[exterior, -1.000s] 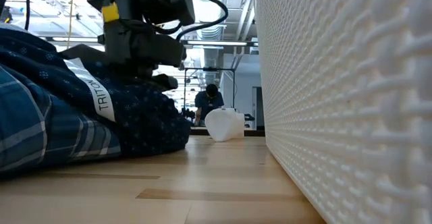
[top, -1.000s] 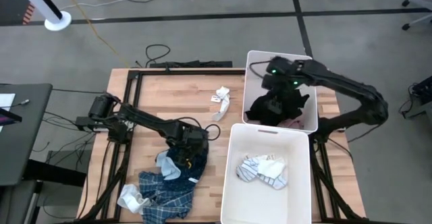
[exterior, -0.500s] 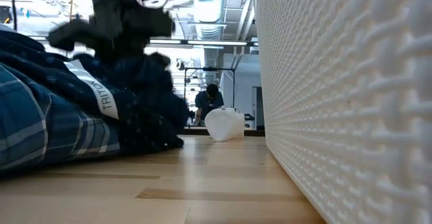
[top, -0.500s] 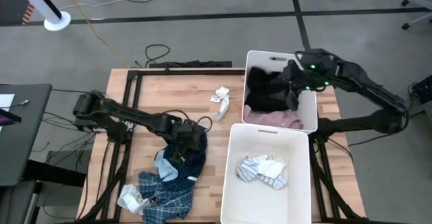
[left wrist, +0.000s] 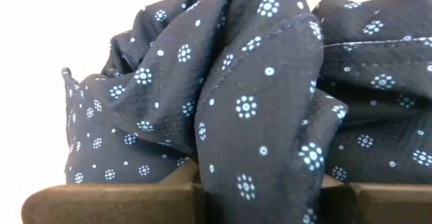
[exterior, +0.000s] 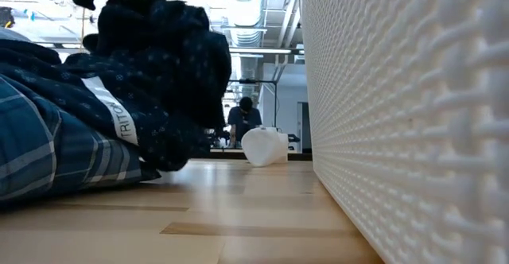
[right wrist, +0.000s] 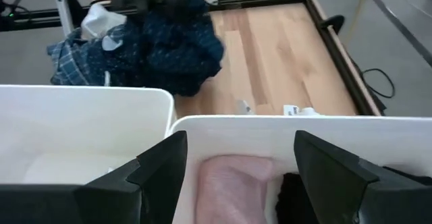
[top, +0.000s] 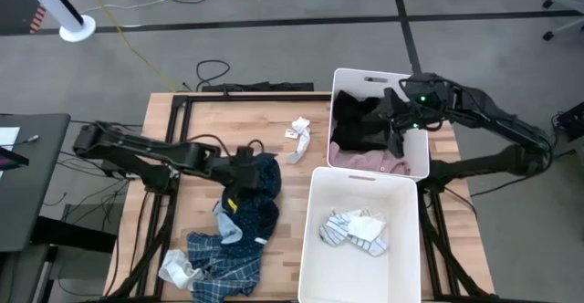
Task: Sort clothes
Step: Put the top blue patterned polo into the top laundry bin
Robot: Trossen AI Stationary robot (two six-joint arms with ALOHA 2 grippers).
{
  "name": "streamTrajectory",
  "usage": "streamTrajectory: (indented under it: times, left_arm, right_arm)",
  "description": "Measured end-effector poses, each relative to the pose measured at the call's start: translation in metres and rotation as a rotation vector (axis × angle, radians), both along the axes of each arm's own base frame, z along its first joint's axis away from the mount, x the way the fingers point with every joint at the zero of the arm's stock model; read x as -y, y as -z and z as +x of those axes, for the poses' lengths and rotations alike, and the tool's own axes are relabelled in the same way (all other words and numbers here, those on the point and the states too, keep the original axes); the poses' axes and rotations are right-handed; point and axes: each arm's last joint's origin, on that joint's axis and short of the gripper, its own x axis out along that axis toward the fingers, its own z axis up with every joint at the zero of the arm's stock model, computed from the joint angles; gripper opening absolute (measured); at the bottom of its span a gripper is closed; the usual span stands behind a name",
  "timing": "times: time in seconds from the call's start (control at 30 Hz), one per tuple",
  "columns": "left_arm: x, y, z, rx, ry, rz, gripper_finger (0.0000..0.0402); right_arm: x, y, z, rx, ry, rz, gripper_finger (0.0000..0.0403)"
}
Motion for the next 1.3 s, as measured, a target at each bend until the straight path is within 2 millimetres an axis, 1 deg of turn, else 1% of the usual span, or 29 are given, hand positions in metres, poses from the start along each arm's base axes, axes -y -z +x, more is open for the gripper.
streamTrajectory:
  times: [0.17, 0.43, 0.53, 0.73, 0.93, 1.13, 1.3]
  left_arm:
    - [0.000, -0.016, -0.014, 0.064, -0.024, 0.077, 0.0056]
    - [0.003, -0.043, -0.033, 0.215, -0.042, 0.155, 0.0056]
    - [0.005, -0.050, -0.040, 0.263, -0.032, 0.183, 0.0056]
    - [0.010, -0.065, -0.047, 0.349, -0.003, 0.251, 0.0056]
    - [0.019, -0.093, -0.051, 0.427, 0.040, 0.319, 0.0056]
    - [0.026, -0.123, -0.057, 0.514, 0.086, 0.355, 0.0056]
    - [0.032, -0.143, -0.059, 0.580, 0.124, 0.387, 0.0056]
  right_arm:
    - [-0.008, 0.002, 0.013, -0.002, -0.060, 0.009, 0.0286]
    - [-0.025, 0.011, 0.046, -0.006, -0.175, 0.011, 0.0286]
    - [-0.031, 0.015, 0.061, 0.003, -0.212, 0.009, 0.0286]
    - [-0.043, 0.026, 0.096, 0.028, -0.282, -0.011, 0.0286]
    - [-0.051, 0.044, 0.131, 0.038, -0.323, -0.025, 0.0286]
    - [-0.055, 0.060, 0.163, 0.091, -0.348, -0.058, 0.0286]
    - [-0.047, 0.060, 0.176, 0.173, -0.332, -0.089, 0.0286]
